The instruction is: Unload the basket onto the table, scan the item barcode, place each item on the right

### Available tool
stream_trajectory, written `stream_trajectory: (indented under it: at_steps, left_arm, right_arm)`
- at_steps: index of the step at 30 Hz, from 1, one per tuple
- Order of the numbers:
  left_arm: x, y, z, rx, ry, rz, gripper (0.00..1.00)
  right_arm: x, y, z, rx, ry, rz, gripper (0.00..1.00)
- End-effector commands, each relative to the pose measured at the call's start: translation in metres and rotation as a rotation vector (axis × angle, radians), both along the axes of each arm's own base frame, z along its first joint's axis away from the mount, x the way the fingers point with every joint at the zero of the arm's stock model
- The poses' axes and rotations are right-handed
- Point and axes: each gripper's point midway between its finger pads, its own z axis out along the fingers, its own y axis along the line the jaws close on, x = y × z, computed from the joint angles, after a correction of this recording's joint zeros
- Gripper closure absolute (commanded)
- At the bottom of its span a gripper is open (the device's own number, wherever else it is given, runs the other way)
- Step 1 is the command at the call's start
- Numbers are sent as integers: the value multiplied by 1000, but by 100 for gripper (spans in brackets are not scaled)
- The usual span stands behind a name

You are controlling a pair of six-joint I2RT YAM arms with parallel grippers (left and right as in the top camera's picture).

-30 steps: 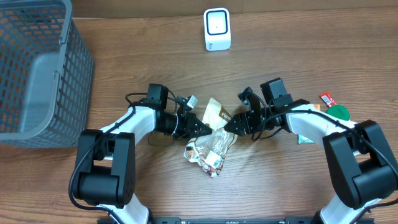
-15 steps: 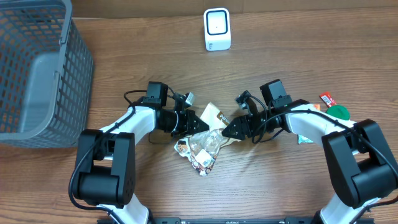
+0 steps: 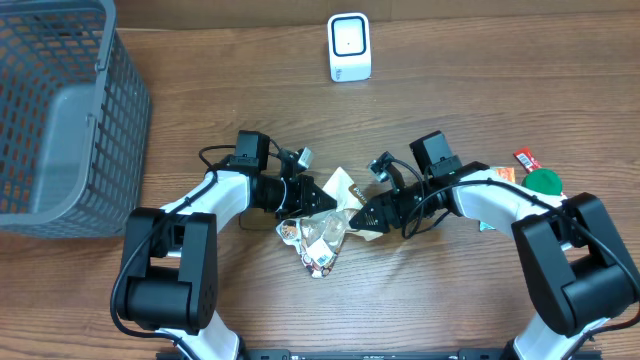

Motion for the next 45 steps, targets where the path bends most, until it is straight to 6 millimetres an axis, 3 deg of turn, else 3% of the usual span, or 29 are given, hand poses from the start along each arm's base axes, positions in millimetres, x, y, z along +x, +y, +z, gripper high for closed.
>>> stream_trajectory:
  at_steps: [1, 4, 5, 8, 10, 13, 15, 17, 22, 28, 34, 45]
  left_arm:
    - [-8, -11, 7, -92, 30, -27, 96]
    - [-8, -10, 7, -88, 29, -27, 96]
    - [-8, -10, 6, -83, 29, -26, 96]
    - [-5, -9, 5, -76, 15, -22, 95]
    - [0, -7, 4, -64, -4, -13, 86]
    - [11, 1, -1, -28, -46, 12, 58]
    - [20, 9, -2, -9, -69, 42, 32]
    - [28, 17, 0, -11, -85, 68, 19]
    - [43, 44, 17, -72, -61, 150, 13]
    - [44, 72, 23, -106, -25, 218, 10]
    - [34, 74, 38, -209, -69, 171, 10]
    - [26, 55, 45, -254, -85, 105, 7]
  right_arm:
    - [-9, 13, 13, 88, -23, 74, 48]
    - [-9, 13, 13, 88, -24, 75, 77]
    - [-9, 13, 13, 88, -24, 75, 82]
    - [-9, 13, 13, 87, -24, 74, 85]
    - [-9, 12, 12, 79, -25, 71, 89]
    - [-8, 9, 6, 41, -28, 59, 93]
    - [-6, 6, -1, -1, -28, 46, 95]
    - [-6, 2, -7, -41, -28, 35, 95]
    - [2, 2, -5, -48, 1, -12, 96]
    - [25, 1, 25, 58, 26, -53, 96]
    - [48, -18, 31, 52, 123, -186, 96]
    - [48, -17, 31, 41, 200, -226, 96]
